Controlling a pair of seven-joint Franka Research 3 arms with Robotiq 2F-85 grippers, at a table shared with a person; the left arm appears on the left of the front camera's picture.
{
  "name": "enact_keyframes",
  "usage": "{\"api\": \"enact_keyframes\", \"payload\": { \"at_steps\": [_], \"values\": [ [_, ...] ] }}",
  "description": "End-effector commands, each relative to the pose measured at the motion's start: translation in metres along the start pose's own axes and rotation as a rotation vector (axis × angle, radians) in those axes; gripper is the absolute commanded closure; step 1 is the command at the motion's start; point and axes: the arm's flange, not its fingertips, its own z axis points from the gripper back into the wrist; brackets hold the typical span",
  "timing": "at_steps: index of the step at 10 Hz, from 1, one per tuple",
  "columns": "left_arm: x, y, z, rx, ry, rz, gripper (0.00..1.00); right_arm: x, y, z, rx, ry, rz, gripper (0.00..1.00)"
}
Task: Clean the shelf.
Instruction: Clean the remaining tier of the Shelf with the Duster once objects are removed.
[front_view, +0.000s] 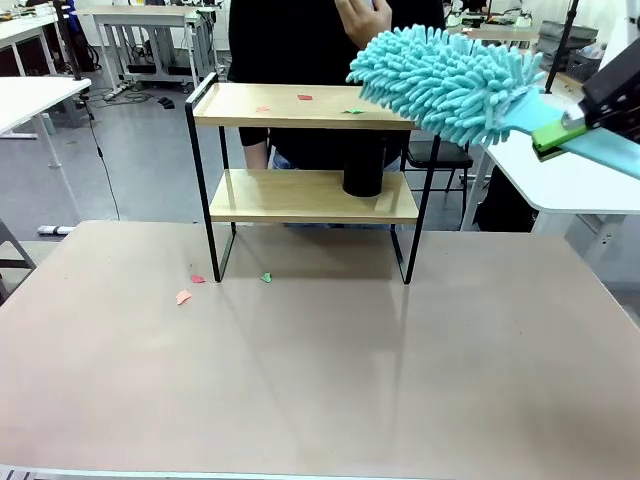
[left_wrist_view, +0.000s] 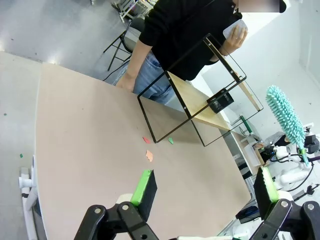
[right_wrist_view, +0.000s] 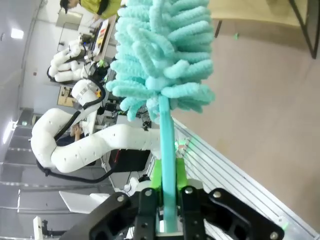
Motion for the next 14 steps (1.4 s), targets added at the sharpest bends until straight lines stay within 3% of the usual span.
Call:
{"api": "enact_keyframes", "payload": {
  "at_steps": [1,2,4,6,11,14],
  "values": [
    [0.000,-0.001,-0.001,-0.013,-0.016,-0.022,0.00,0.020,0.006,-0.012,-0.041,-0.113,-0.041,0.88],
    [0.000,-0.001,-0.001,-0.013,-0.016,-0.022,0.00,0.041,0.013,-0.008,-0.072,-0.136,-0.034,0.88],
    [0.000,-0.001,-0.001,-0.013,-0.016,-0.022,0.00,0.092,0.019,-0.015,-0.163,-0.088,-0.077,0.88],
    [0.000,-0.001,-0.001,-0.013,-0.016,-0.022,0.00,0.122,0.014,-0.030,-0.177,-0.079,-0.095,0.88],
    [0.000,-0.001,-0.001,-0.013,-0.016,-0.022,0.00,0.152,0.000,-0.083,-0.208,-0.038,-0.113,0.88],
    [0.000,-0.001,-0.001,-0.013,-0.016,-0.022,0.00,0.160,-0.012,-0.110,-0.166,-0.004,-0.072,0.88]
  ]
}}
